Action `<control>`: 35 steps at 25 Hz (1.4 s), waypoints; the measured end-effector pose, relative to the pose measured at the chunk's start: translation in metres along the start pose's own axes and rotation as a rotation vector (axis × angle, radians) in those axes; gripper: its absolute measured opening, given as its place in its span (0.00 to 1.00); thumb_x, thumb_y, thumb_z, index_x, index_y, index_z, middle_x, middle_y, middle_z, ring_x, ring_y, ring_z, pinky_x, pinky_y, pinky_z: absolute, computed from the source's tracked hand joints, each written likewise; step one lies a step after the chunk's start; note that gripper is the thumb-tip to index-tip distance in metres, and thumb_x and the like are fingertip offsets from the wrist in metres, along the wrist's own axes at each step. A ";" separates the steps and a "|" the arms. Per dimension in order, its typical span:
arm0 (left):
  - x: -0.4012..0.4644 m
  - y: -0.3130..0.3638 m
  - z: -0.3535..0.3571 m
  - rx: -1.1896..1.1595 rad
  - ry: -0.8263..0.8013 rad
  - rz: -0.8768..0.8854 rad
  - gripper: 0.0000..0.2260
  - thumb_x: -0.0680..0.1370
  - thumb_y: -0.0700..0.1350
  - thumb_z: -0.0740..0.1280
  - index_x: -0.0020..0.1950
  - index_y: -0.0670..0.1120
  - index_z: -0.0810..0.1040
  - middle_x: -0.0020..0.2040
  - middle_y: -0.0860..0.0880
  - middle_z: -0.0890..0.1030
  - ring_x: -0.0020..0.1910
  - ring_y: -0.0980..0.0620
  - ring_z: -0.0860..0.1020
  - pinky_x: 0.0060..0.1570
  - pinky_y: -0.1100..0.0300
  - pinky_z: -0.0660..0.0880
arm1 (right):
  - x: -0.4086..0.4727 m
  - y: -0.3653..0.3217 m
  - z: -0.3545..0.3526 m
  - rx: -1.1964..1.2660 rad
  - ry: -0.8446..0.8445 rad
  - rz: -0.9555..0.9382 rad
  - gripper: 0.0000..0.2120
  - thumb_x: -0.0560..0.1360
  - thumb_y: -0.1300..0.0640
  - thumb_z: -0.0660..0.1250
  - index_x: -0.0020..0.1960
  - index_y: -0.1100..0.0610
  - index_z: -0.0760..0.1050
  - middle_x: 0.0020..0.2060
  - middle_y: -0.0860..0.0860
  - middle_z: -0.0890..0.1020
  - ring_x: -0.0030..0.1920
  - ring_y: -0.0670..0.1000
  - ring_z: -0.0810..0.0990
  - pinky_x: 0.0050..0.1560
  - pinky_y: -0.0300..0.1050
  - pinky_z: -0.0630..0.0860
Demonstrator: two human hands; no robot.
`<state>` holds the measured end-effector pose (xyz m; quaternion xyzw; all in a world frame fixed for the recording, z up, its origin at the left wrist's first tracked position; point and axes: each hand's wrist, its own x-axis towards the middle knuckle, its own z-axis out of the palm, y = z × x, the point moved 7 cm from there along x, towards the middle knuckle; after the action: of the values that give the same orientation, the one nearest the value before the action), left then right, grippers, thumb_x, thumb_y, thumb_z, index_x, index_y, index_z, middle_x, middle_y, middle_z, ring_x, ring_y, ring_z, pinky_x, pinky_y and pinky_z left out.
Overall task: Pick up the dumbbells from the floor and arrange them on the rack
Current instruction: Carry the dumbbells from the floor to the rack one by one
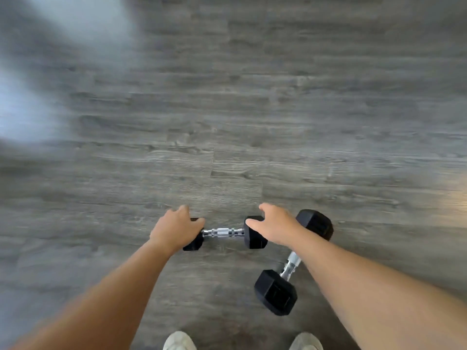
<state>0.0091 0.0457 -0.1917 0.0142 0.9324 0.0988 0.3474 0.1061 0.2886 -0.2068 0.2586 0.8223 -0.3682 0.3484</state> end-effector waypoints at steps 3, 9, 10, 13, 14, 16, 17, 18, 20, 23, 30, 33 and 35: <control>0.064 -0.035 0.067 -0.212 -0.034 -0.115 0.20 0.71 0.62 0.67 0.52 0.48 0.72 0.48 0.46 0.80 0.41 0.48 0.76 0.35 0.54 0.72 | 0.072 0.032 0.051 0.028 -0.007 0.031 0.43 0.73 0.30 0.66 0.82 0.47 0.58 0.79 0.53 0.65 0.72 0.60 0.70 0.60 0.53 0.77; 0.094 -0.058 0.101 -0.475 -0.106 -0.220 0.19 0.63 0.54 0.77 0.49 0.54 0.77 0.49 0.43 0.79 0.46 0.38 0.80 0.23 0.44 0.79 | 0.102 0.044 0.075 0.071 0.182 -0.020 0.29 0.65 0.29 0.72 0.55 0.50 0.78 0.53 0.50 0.77 0.49 0.53 0.77 0.33 0.49 0.81; 0.092 -0.058 0.101 -0.491 -0.104 -0.209 0.17 0.64 0.53 0.77 0.48 0.54 0.77 0.49 0.43 0.80 0.46 0.38 0.80 0.24 0.44 0.80 | 0.099 0.041 0.075 0.081 0.201 -0.033 0.26 0.65 0.31 0.73 0.49 0.52 0.78 0.48 0.50 0.78 0.47 0.53 0.78 0.36 0.52 0.81; 0.091 -0.058 0.101 -0.505 -0.050 -0.189 0.13 0.66 0.51 0.75 0.48 0.52 0.78 0.47 0.43 0.82 0.44 0.40 0.82 0.28 0.47 0.81 | 0.097 0.039 0.072 0.085 0.219 -0.016 0.17 0.68 0.41 0.73 0.46 0.54 0.78 0.42 0.51 0.80 0.41 0.52 0.79 0.38 0.56 0.84; 0.091 -0.057 0.100 -0.500 -0.032 -0.184 0.12 0.67 0.50 0.75 0.47 0.51 0.79 0.46 0.43 0.82 0.44 0.40 0.82 0.29 0.48 0.81 | 0.096 0.038 0.073 0.090 0.209 -0.003 0.14 0.69 0.45 0.72 0.46 0.55 0.77 0.42 0.51 0.80 0.40 0.52 0.78 0.36 0.55 0.84; 0.086 -0.050 0.092 -0.510 0.002 -0.174 0.11 0.67 0.49 0.75 0.46 0.50 0.79 0.45 0.43 0.82 0.43 0.41 0.82 0.33 0.48 0.82 | 0.086 0.037 0.066 0.120 0.227 0.002 0.11 0.70 0.48 0.72 0.45 0.55 0.77 0.42 0.52 0.80 0.39 0.52 0.78 0.34 0.53 0.83; 0.078 -0.044 0.083 -0.504 0.017 -0.161 0.12 0.67 0.50 0.76 0.46 0.49 0.79 0.45 0.44 0.82 0.43 0.42 0.82 0.34 0.50 0.82 | 0.076 0.034 0.057 0.124 0.252 -0.002 0.11 0.69 0.48 0.71 0.45 0.54 0.77 0.42 0.52 0.80 0.39 0.52 0.78 0.34 0.53 0.83; 0.068 -0.035 0.069 -0.486 0.034 -0.140 0.13 0.66 0.50 0.76 0.46 0.50 0.79 0.45 0.45 0.82 0.43 0.43 0.82 0.34 0.51 0.82 | 0.062 0.031 0.045 0.129 0.272 -0.003 0.11 0.69 0.47 0.71 0.44 0.54 0.77 0.42 0.52 0.80 0.40 0.54 0.79 0.35 0.54 0.84; 0.034 -0.009 0.030 -0.456 0.064 -0.110 0.14 0.64 0.52 0.75 0.46 0.50 0.79 0.43 0.48 0.81 0.42 0.45 0.81 0.35 0.50 0.83 | 0.019 0.022 0.011 0.165 0.285 -0.012 0.12 0.68 0.46 0.71 0.42 0.53 0.75 0.40 0.51 0.80 0.40 0.55 0.79 0.34 0.51 0.82; -0.038 0.042 -0.042 -0.419 0.078 -0.042 0.15 0.62 0.52 0.74 0.45 0.50 0.79 0.42 0.48 0.81 0.41 0.45 0.81 0.34 0.46 0.84 | -0.071 0.003 -0.054 0.214 0.331 -0.034 0.12 0.69 0.46 0.72 0.41 0.53 0.74 0.37 0.51 0.79 0.37 0.54 0.77 0.31 0.44 0.70; -0.277 0.202 -0.263 -0.243 0.103 0.187 0.15 0.63 0.53 0.73 0.47 0.51 0.78 0.44 0.47 0.81 0.39 0.44 0.81 0.25 0.44 0.83 | -0.355 -0.052 -0.241 0.325 0.543 0.001 0.13 0.69 0.49 0.75 0.47 0.56 0.79 0.41 0.55 0.83 0.43 0.58 0.82 0.40 0.59 0.84; -0.364 0.262 -0.331 -0.203 0.131 0.327 0.16 0.62 0.53 0.72 0.47 0.52 0.78 0.42 0.48 0.79 0.37 0.46 0.79 0.25 0.44 0.83 | -0.475 -0.063 -0.295 0.410 0.728 0.007 0.12 0.69 0.51 0.75 0.46 0.59 0.80 0.39 0.56 0.82 0.42 0.59 0.81 0.36 0.58 0.81; -0.411 0.302 -0.359 -0.174 0.153 0.472 0.18 0.60 0.54 0.71 0.48 0.52 0.78 0.43 0.47 0.79 0.40 0.43 0.80 0.33 0.45 0.84 | -0.546 -0.056 -0.314 0.465 0.873 0.029 0.11 0.69 0.51 0.74 0.43 0.58 0.80 0.35 0.52 0.81 0.39 0.56 0.80 0.30 0.46 0.75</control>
<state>0.0744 0.2395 0.3979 0.1937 0.9147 0.2579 0.2434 0.2881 0.4099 0.3866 0.4710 0.7838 -0.3944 -0.0907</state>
